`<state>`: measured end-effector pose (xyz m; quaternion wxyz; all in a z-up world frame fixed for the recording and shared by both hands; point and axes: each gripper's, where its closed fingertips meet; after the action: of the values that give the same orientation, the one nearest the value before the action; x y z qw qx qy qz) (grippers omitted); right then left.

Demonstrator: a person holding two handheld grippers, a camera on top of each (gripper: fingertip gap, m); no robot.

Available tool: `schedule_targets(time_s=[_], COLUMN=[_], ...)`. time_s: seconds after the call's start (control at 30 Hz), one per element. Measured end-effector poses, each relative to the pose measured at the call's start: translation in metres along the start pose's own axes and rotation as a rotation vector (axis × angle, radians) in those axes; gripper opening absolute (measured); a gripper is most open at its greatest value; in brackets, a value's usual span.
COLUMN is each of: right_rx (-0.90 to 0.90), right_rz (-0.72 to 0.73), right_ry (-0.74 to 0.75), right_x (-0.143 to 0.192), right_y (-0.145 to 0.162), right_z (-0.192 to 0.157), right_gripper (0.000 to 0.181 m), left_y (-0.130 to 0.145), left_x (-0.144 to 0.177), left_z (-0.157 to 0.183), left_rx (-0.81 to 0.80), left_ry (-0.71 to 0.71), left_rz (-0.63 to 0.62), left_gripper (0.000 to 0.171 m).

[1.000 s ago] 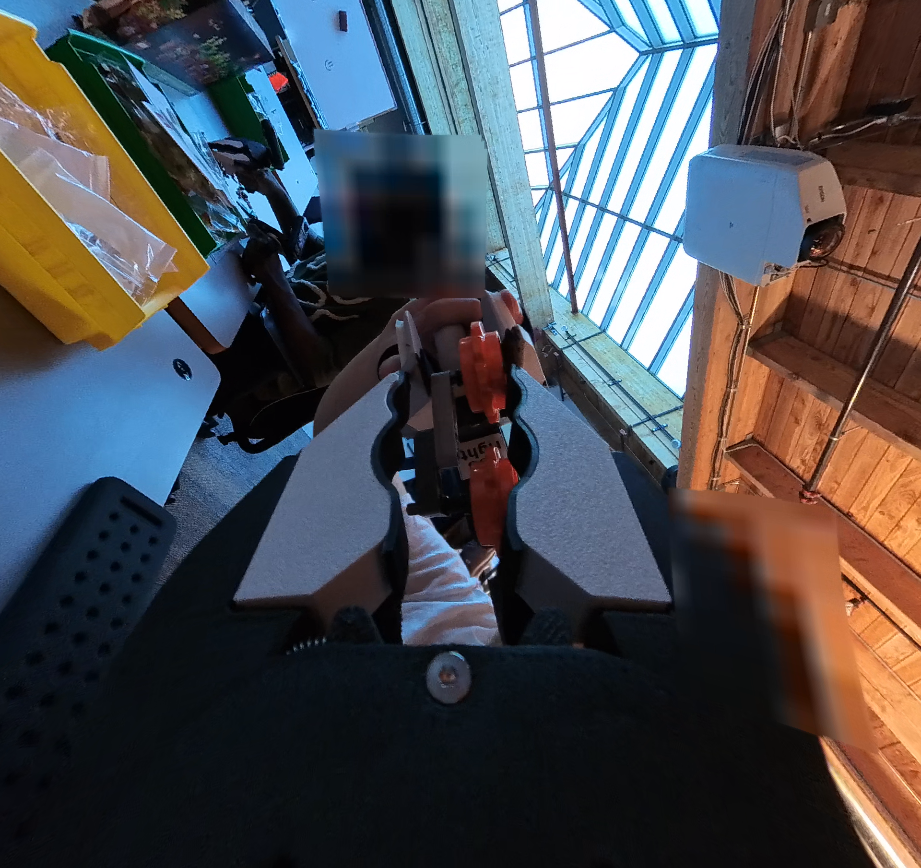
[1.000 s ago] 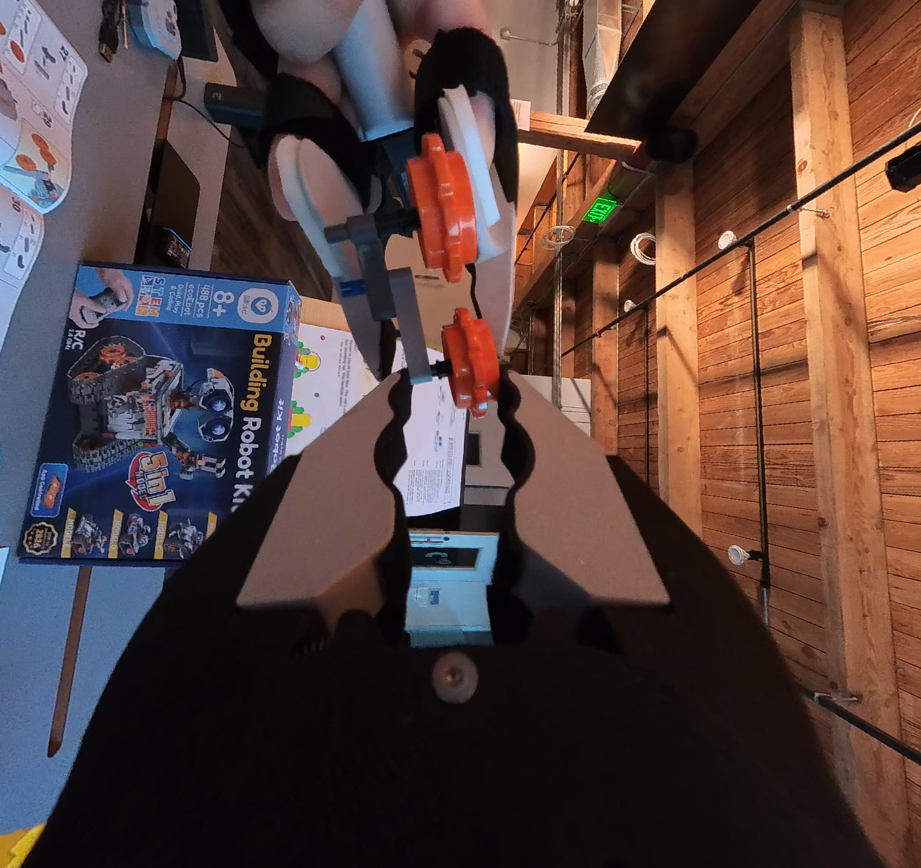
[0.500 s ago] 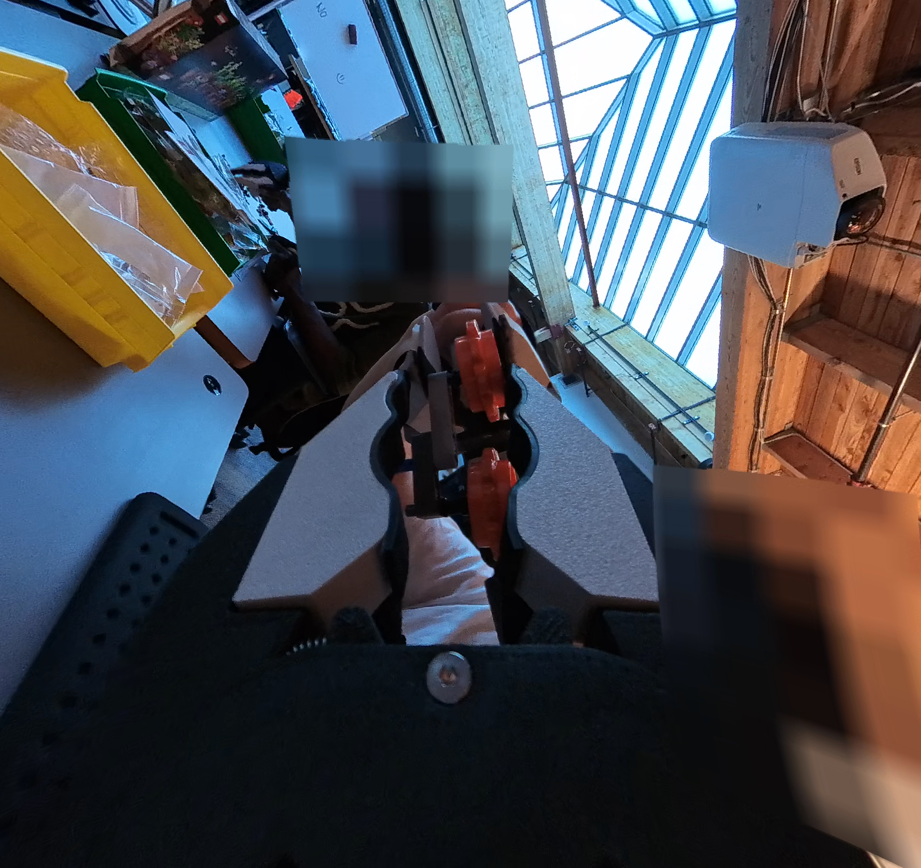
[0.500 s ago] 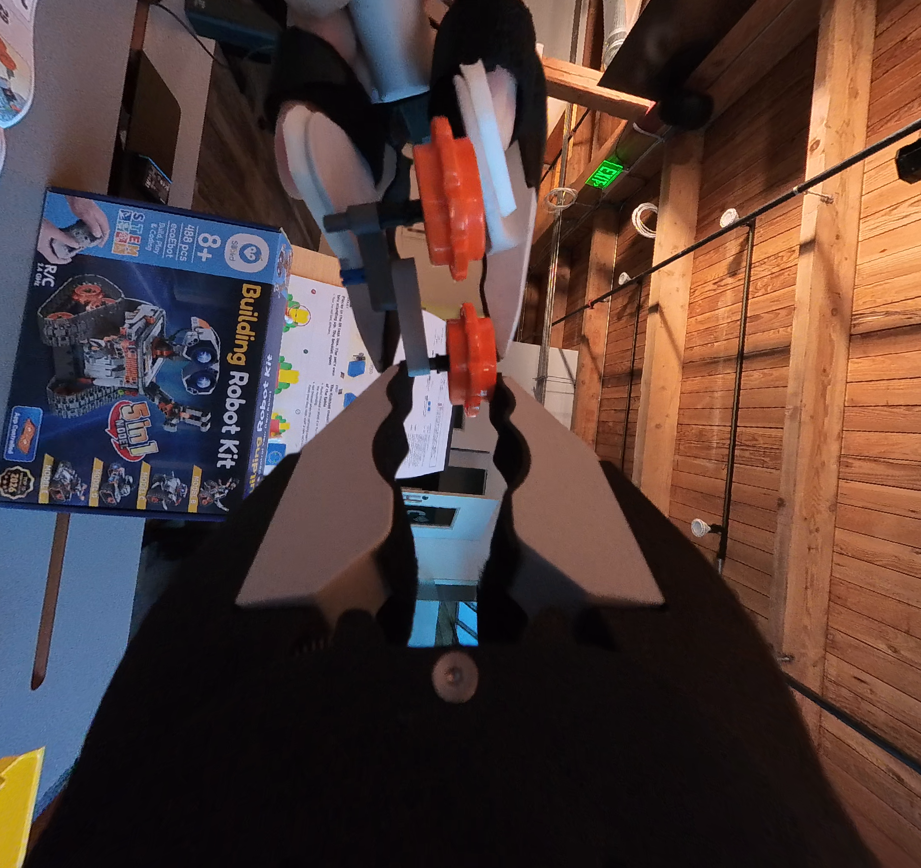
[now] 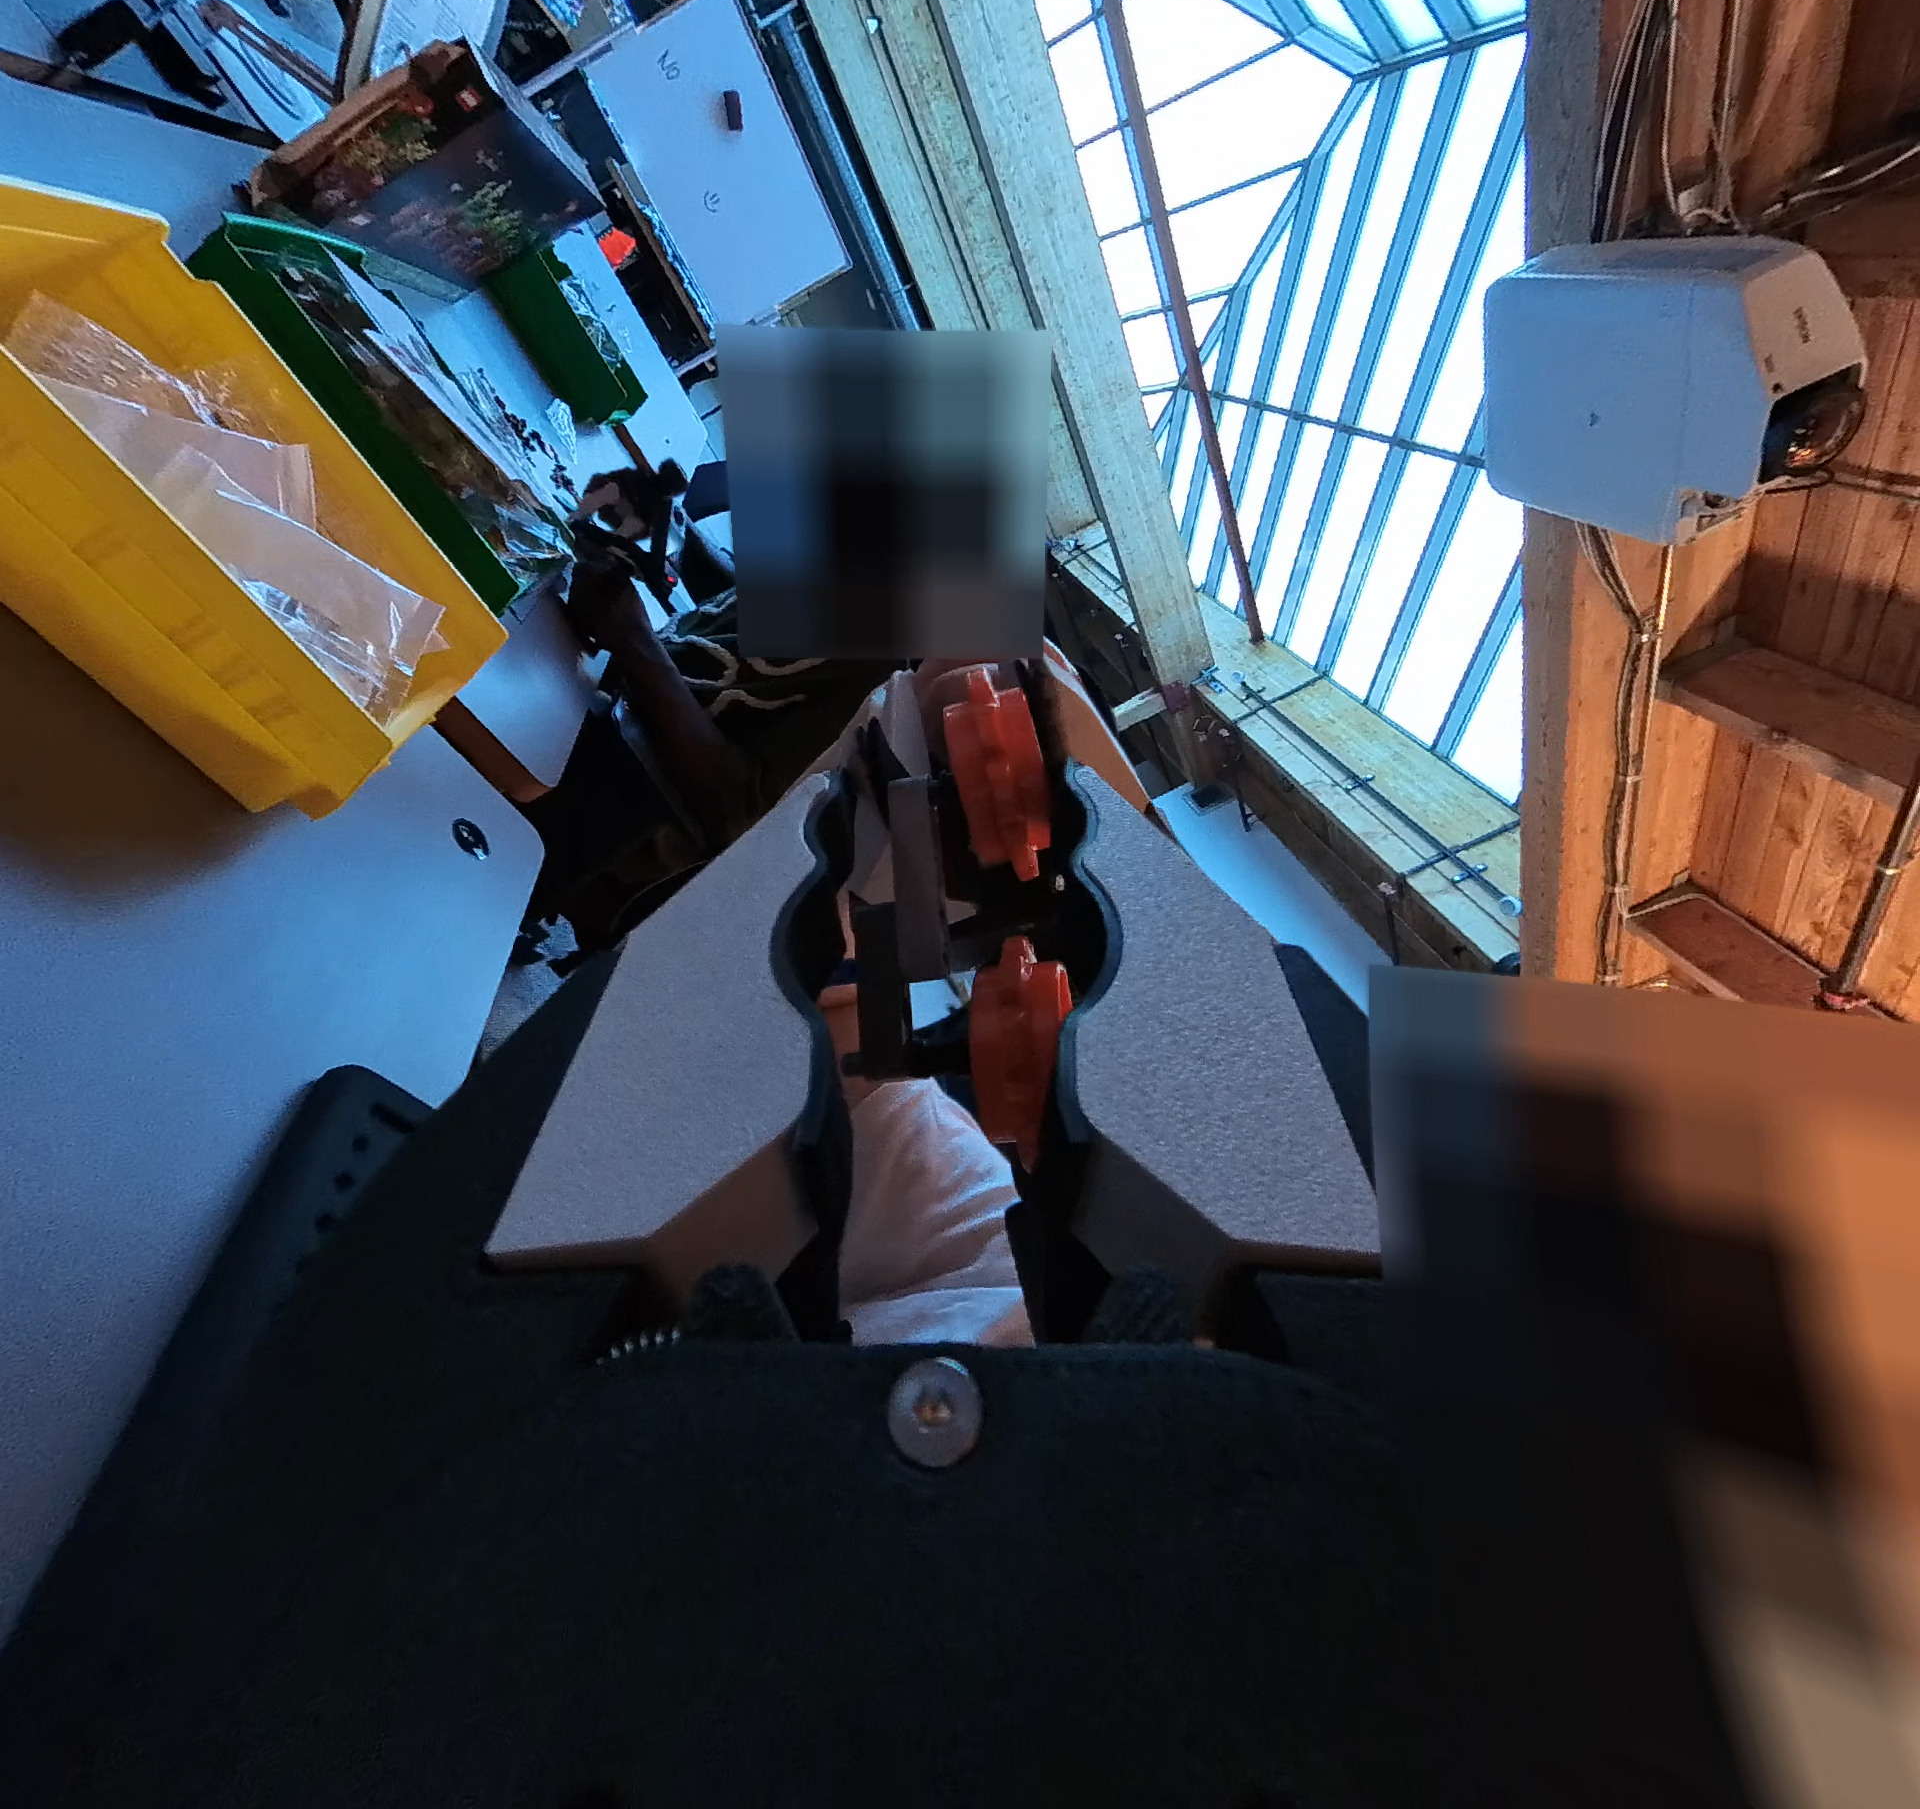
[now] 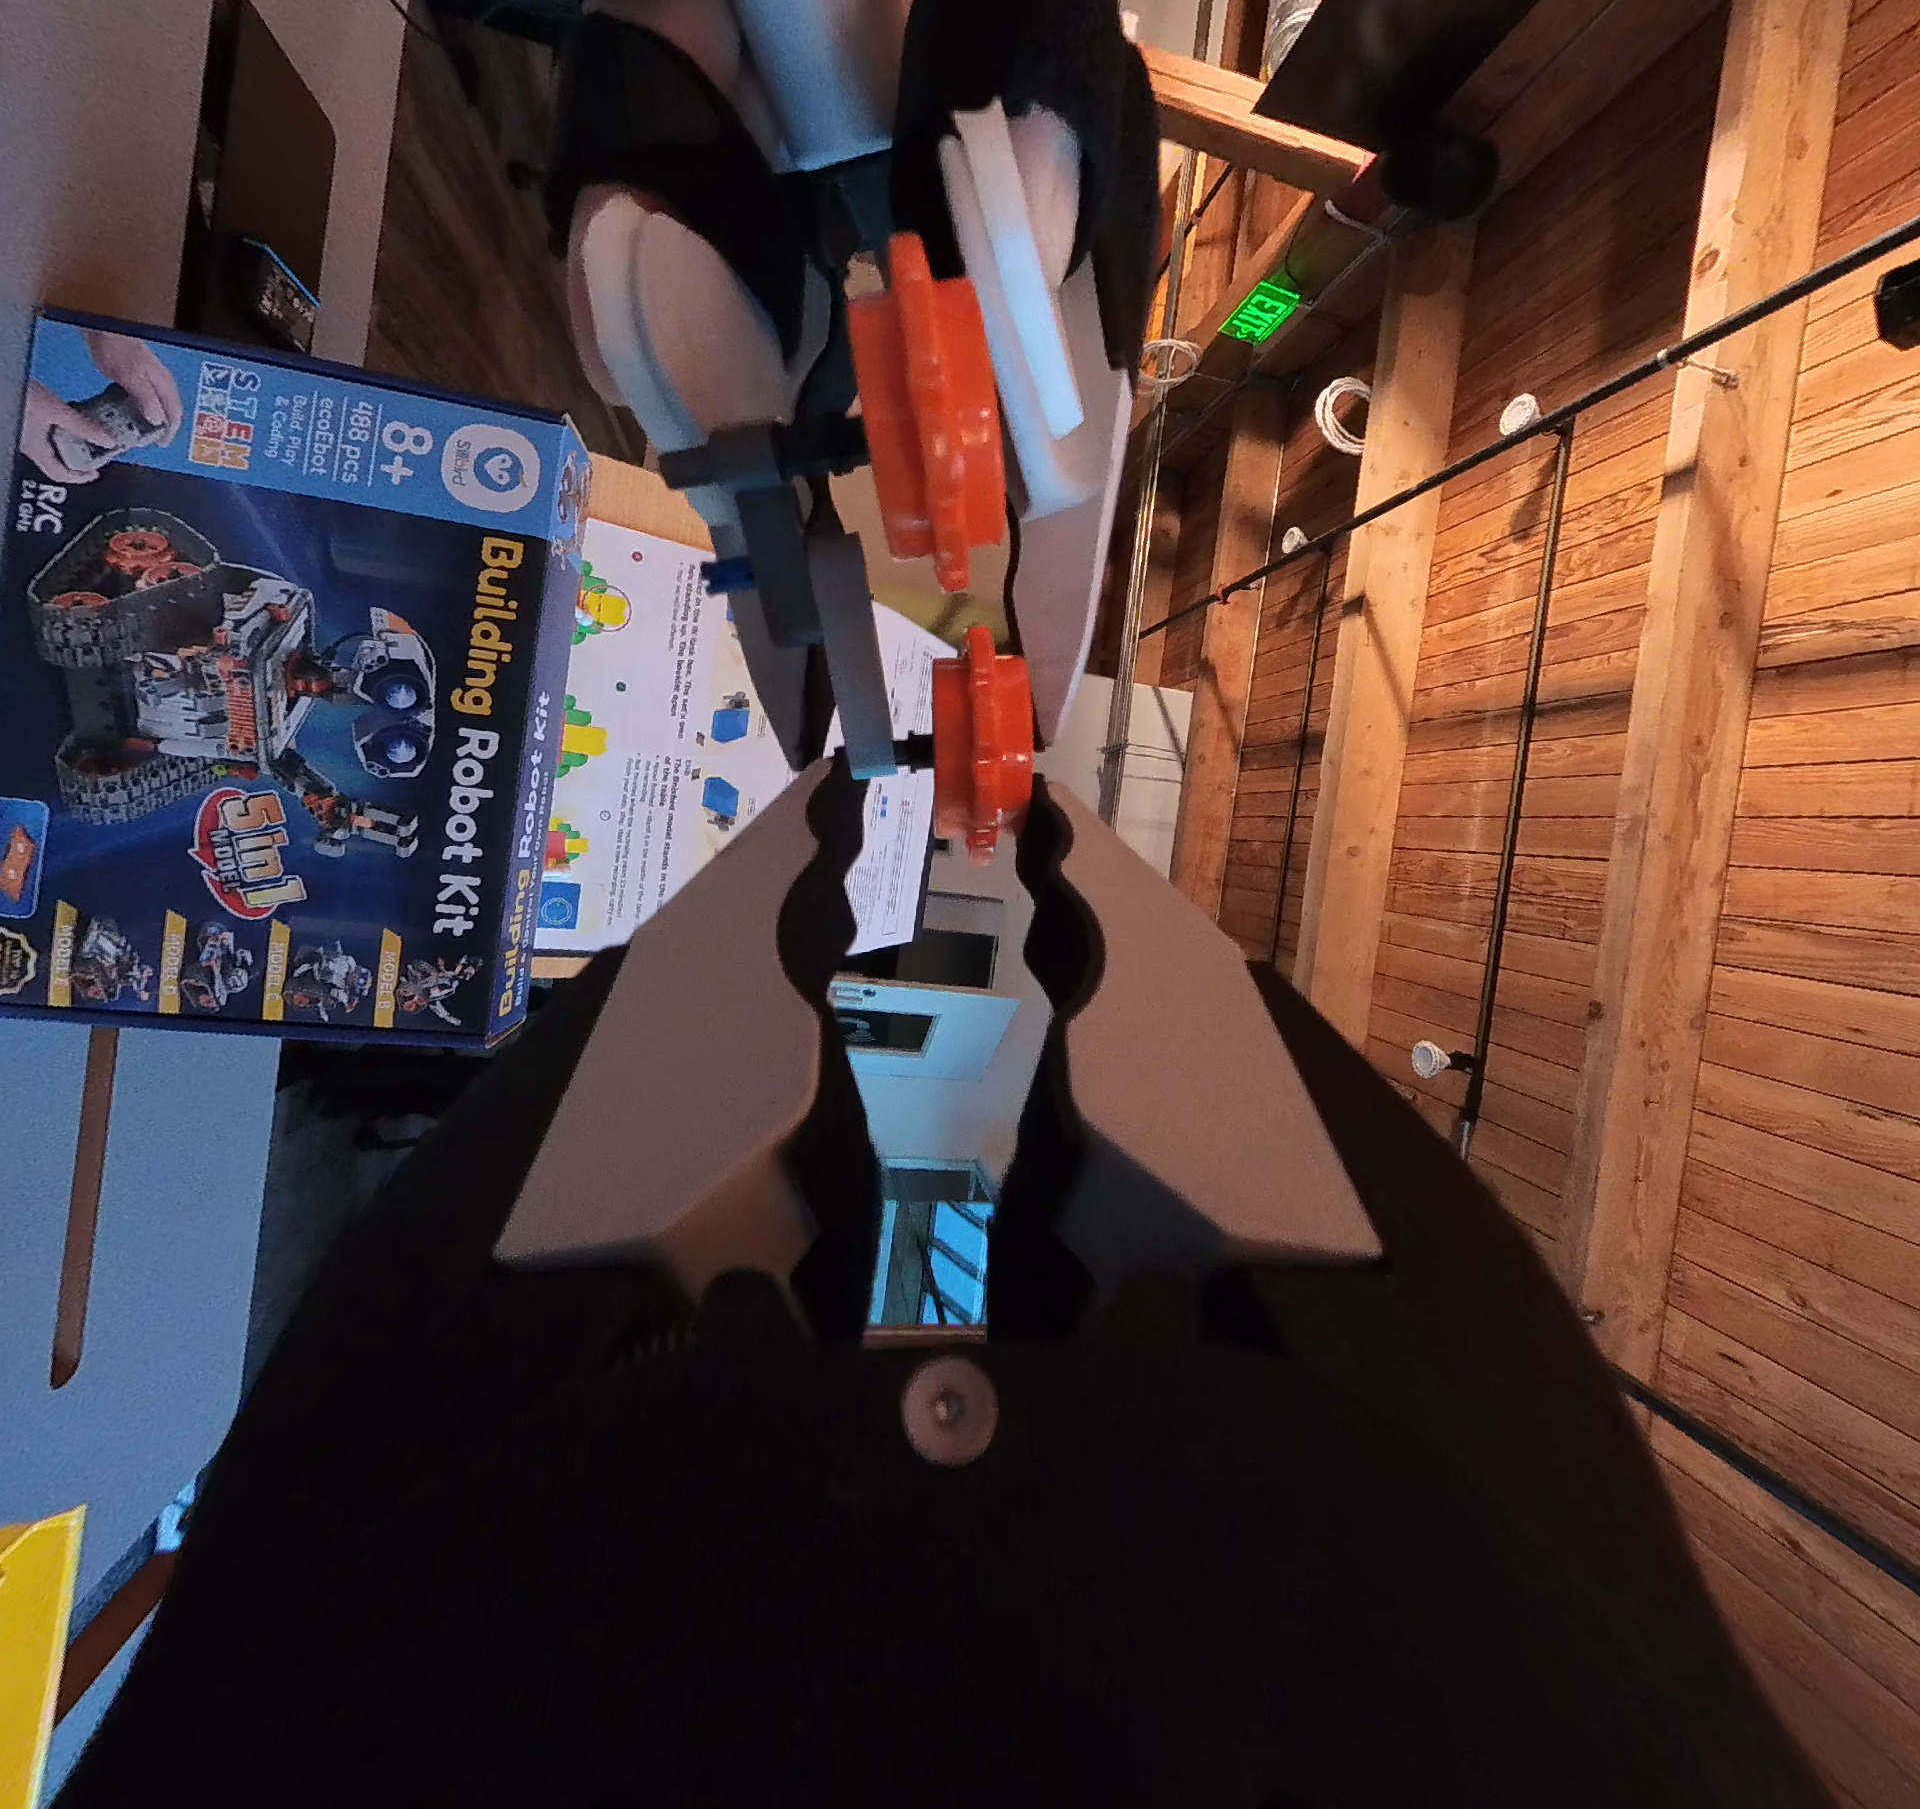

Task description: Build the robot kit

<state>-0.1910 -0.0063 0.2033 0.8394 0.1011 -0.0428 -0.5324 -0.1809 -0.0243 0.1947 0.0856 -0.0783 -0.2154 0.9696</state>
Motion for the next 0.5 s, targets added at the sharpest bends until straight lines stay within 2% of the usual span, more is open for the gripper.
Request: schedule_targets(time_s=[0.17,0.27,0.43,0.5], right_rx=[-0.006,-0.011,-0.021,-0.061], right_rz=[-0.015,-0.014,-0.020,-0.013], right_ry=[0.012,0.010,0.000,-0.025], right_x=[-0.001,-0.003,-0.009,-0.009], right_y=[0.003,0.004,0.008,0.011], right_z=[0.003,-0.001,-0.005,-0.009], right_gripper=[0.030,0.031,0.031,0.031], left_y=[-0.003,-0.005,-0.010,-0.007], left_x=[-0.001,0.000,0.001,0.001], left_z=[0.002,0.001,-0.003,-0.001], left_rx=[-0.018,-0.060,-0.061,-0.077], left_ry=[0.001,-0.029,-0.034,0.012], left_rz=[0.009,0.020,0.025,0.003], left_gripper=[0.036,0.027,0.028,0.037])
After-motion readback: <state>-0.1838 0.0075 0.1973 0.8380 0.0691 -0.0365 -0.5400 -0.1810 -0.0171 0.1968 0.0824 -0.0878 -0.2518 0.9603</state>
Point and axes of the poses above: each gripper's, where its closed fingertips meet, x back along the fingers, y out of its underside, z = x × y across the jaws, and after that the axes turned 4 degrees about -y, right-handed
